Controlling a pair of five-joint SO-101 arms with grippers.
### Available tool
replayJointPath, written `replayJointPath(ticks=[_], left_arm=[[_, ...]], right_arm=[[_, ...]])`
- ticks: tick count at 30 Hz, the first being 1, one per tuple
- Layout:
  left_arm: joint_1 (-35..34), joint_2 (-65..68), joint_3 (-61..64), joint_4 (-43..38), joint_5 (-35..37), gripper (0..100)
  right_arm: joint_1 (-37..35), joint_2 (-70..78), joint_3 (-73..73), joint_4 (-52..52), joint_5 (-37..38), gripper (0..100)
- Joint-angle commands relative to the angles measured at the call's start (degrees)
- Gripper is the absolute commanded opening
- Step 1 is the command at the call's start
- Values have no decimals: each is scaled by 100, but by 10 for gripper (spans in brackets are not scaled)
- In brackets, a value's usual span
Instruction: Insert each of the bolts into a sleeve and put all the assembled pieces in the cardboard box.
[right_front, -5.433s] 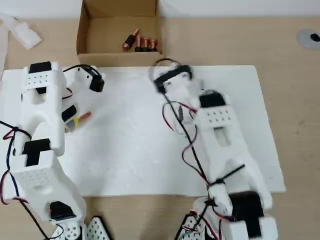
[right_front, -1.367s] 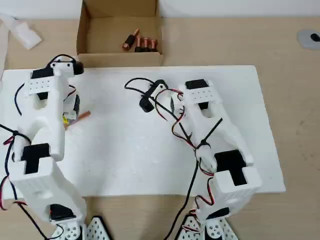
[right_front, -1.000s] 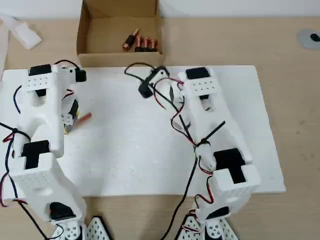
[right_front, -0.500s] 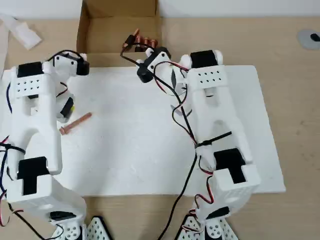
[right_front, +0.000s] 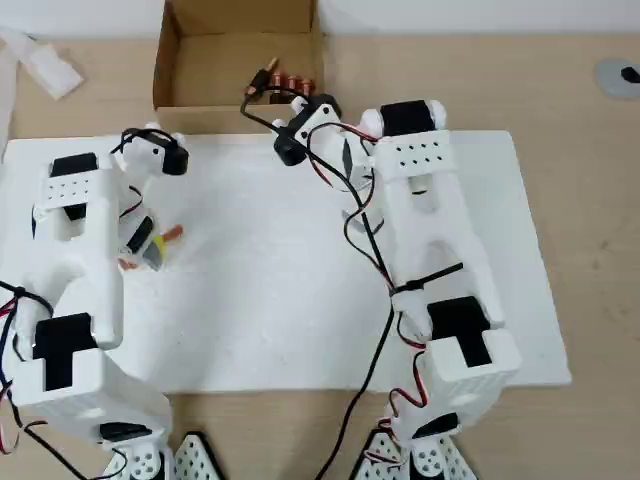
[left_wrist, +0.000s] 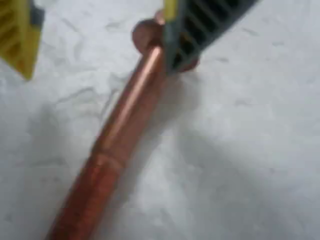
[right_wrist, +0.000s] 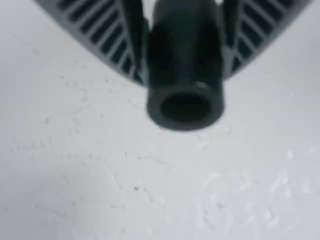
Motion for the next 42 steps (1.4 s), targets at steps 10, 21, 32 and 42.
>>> replayJointPath(ticks=[10,21,32,42], left_arm=[[-105,-268,132,-466,-642,16],[141,-312,-1530,1591,-3710,6],[431,356,-2145,1723,-4440,6],[589,1851,-2189,686,-4308,7]], right_arm=[[101,-13,-330,-18,-35,9],[101,-4,-330,-18,-44,9],[514,-13,-330,18,-53,9],[1051,-4,-330,0,-26,9]])
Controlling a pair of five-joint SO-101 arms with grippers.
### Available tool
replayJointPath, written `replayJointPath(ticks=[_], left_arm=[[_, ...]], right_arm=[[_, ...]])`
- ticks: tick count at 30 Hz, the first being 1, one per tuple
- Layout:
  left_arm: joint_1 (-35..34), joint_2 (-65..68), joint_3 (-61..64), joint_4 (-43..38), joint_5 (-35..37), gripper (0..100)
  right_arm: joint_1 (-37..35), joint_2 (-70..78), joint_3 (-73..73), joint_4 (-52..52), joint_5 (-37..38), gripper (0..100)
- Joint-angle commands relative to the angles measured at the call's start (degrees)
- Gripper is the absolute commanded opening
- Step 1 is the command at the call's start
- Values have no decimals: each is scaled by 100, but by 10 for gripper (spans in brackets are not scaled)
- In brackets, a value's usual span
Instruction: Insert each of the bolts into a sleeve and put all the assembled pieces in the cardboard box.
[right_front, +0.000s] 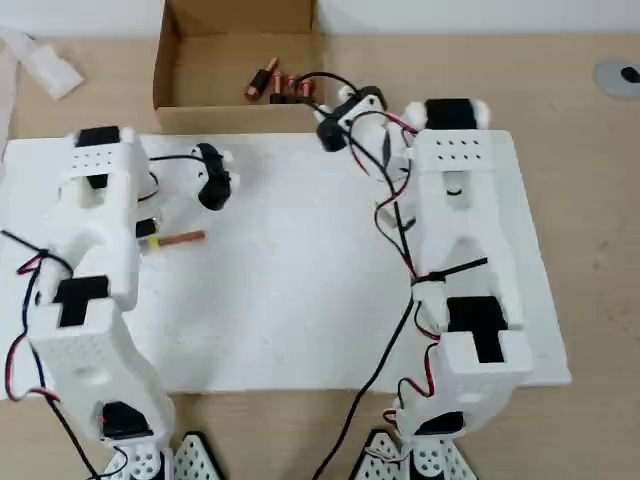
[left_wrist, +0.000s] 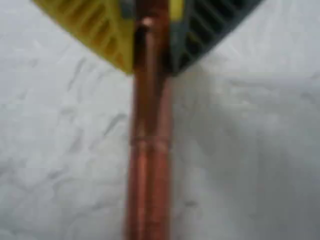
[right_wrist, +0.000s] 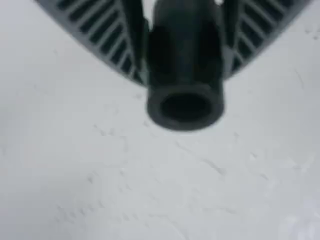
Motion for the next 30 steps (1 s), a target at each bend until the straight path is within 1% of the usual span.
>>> replayJointPath(ticks=[1,3,6,10,13,16,17,18,20,22,24,27,29,30], left_arm=[[132,207,-273,-290,-308,7],[132,286,-273,-343,-299,25],[88,295,-396,-299,-229,93],[79,295,-809,-185,334,200],[79,295,-1415,510,756,257],[-35,295,-2207,1433,1327,271],[-70,295,-2479,1662,1679,271],[-79,295,-2655,1741,2242,271],[-185,295,-2857,1741,3842,271],[-299,295,-2822,1741,5785,271],[-571,295,-2523,1741,7851,271],[-738,312,-2092,1741,10453,271],[-510,347,-1864,1741,11833,271],[-378,356,-1767,1741,12299,271]], right_arm=[[119,-31,-330,-9,-18,9],[92,-22,-330,-26,-9,9],[40,-22,-330,-132,-35,9],[-101,40,-330,-149,-26,9],[-136,198,-330,-149,-44,9],[-127,365,-338,-141,-44,9],[-119,418,-338,-141,-44,9],[-119,444,-338,-141,-44,9],[-119,470,-338,-141,-35,9],[-127,470,-338,-141,-9,9],[-127,497,-356,-141,0,9],[-136,514,-338,-273,0,9],[-136,514,-338,-316,0,10],[-136,514,-347,-316,0,10]])
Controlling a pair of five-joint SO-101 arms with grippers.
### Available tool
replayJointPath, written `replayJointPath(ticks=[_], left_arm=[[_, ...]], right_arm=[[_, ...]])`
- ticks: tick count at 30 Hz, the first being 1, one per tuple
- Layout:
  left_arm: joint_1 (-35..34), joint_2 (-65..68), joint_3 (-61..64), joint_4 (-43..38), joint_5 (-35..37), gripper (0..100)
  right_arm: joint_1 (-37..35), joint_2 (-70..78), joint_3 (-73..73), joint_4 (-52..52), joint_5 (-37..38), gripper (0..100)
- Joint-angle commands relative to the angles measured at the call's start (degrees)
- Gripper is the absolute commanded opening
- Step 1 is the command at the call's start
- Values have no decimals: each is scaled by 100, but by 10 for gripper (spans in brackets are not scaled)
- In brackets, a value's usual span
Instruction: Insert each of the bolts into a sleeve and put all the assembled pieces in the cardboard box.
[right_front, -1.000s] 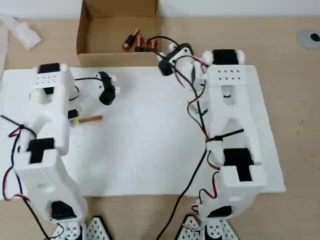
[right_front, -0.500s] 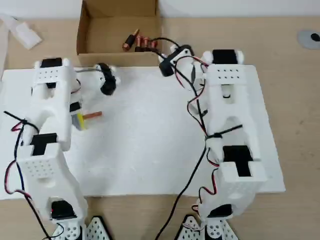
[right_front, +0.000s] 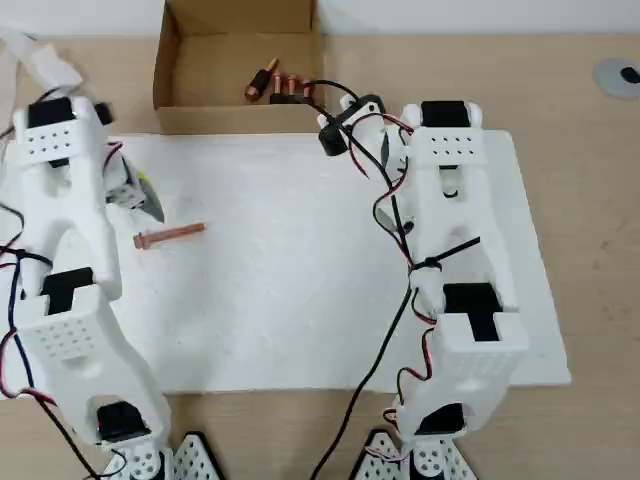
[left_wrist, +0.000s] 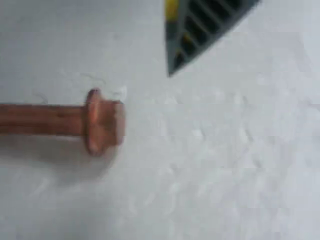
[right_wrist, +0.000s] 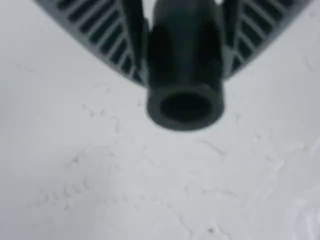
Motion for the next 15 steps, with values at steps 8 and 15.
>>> replayJointPath(ticks=[8,15], left_arm=[[941,-40,677,62,4440,274],[774,-40,642,62,5934,273]], right_arm=[[-101,-40,-312,-88,0,10],[-101,-40,-312,-62,-9,10]])
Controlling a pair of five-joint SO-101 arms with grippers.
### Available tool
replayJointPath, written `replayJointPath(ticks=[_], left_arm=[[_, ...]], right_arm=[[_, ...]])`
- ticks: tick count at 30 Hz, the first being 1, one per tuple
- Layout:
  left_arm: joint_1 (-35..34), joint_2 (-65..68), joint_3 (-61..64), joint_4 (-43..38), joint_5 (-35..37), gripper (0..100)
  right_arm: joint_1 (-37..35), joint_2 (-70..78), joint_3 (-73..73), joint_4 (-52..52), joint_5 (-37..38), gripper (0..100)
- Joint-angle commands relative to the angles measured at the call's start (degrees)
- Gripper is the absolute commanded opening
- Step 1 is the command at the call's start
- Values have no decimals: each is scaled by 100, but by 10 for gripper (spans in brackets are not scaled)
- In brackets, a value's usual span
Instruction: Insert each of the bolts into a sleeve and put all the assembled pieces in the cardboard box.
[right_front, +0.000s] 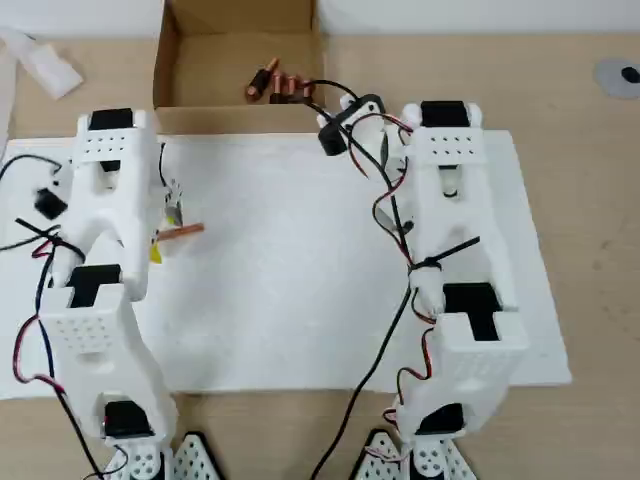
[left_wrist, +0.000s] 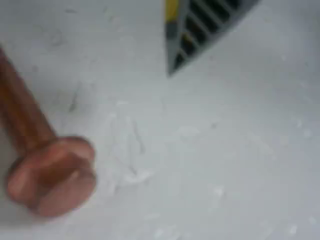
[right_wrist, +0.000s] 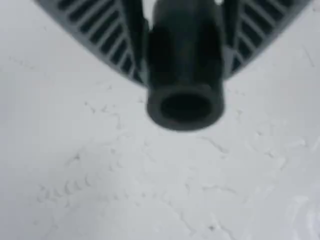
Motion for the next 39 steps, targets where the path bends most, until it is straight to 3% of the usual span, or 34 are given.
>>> replayJointPath(ticks=[1,5,12,18,39], left_arm=[[-88,-84,-53,62,431,273],[-167,-84,-9,35,492,272],[-809,-75,79,-721,484,272],[-501,-75,642,-1204,466,272],[-53,-66,659,-1266,457,272]], right_arm=[[-101,-40,-312,-35,-9,10],[-101,-40,-312,-35,-26,10],[-101,-40,-312,-44,-44,10],[-101,-40,-312,-35,-44,10],[-163,-31,-312,-70,-53,10]])
